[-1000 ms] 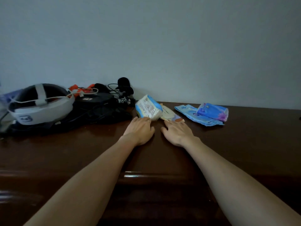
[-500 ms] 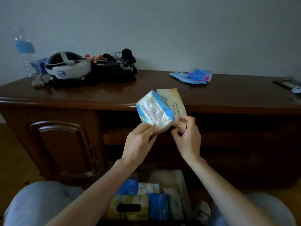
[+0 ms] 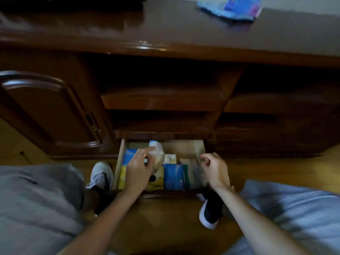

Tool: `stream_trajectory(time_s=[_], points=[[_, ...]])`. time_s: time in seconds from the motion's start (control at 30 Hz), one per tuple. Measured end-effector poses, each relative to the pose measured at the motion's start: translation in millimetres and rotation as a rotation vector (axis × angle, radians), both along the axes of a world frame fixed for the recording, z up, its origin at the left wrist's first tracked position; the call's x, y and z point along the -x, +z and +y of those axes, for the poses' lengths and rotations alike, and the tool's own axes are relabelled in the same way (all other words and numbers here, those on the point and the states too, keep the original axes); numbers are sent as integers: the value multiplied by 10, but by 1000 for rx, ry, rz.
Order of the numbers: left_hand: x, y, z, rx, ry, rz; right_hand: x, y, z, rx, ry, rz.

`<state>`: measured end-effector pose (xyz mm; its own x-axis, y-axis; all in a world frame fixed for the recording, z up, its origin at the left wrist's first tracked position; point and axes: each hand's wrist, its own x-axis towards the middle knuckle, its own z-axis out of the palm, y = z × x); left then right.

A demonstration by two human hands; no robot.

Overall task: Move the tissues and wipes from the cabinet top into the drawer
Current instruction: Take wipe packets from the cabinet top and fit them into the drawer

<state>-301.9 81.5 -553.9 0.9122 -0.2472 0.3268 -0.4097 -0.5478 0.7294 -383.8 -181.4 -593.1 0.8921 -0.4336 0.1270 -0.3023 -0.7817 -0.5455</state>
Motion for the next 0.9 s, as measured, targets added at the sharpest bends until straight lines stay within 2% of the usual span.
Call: stream_trajectory(time_s=[0.1, 0.2, 0.27, 0.37, 0.47, 0.53, 0.67, 0.73, 0.83, 0.9], points=[[-31, -172, -101, -11, -15, 3, -63, -51, -3, 32, -1, 5], [-49, -323, -159, -26, -47, 96, -145, 5, -10, -26, -45, -106], [-89, -416, -180, 49, -54, 254, -250, 135, 37, -264, -66, -174], [-175, -462, -199, 285, -1, 565, -421, 377, 187, -740, -129, -165], [-254, -404, -159, 578, 52, 718, -523, 490, 273, -1159, -89, -107], [-278, -359, -132, 693, 49, 804, -581, 476, 409, -1450, -91, -75], [-128, -277, -120, 713, -131, 972, -664, 300, 810, -1639, -118, -9], [-45, -258, -102, 629, -216, 962, -688, 258, 891, -1696, -151, -20], [9, -252, -85, 382, -251, 697, -712, 213, 875, -1736, -185, -40], [-30, -323, -86, 394, -193, 574, -744, 182, 874, -1715, -179, -24]])
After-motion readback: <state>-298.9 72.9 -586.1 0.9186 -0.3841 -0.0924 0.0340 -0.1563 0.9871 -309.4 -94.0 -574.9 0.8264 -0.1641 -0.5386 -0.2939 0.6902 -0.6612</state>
